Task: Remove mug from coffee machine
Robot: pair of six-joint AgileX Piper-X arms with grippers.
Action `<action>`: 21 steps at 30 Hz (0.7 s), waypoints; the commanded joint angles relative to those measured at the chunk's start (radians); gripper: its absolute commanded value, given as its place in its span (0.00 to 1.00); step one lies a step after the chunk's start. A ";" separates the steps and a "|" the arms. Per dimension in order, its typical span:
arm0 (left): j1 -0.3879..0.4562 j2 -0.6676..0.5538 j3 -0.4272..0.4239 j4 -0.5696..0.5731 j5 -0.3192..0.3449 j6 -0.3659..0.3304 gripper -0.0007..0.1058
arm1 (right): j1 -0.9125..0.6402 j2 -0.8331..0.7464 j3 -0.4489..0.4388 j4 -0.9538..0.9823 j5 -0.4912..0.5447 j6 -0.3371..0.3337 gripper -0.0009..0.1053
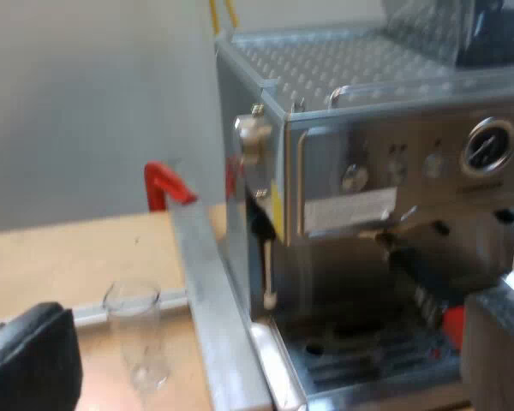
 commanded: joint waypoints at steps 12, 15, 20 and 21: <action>-0.002 -0.137 0.007 0.167 -0.108 -0.001 0.86 | -0.004 -0.067 0.078 -0.020 -0.008 0.099 0.60; -0.002 -0.137 0.044 0.124 -0.156 -0.001 0.86 | -0.004 -0.065 0.113 -0.036 -0.008 0.062 0.60; -0.002 -0.137 0.123 0.041 -0.160 -0.001 0.86 | -0.004 -0.065 0.176 -0.060 -0.008 0.053 0.60; -0.002 -0.137 0.146 0.020 -0.160 -0.001 0.86 | -0.004 -0.065 0.192 -0.060 -0.008 0.053 0.60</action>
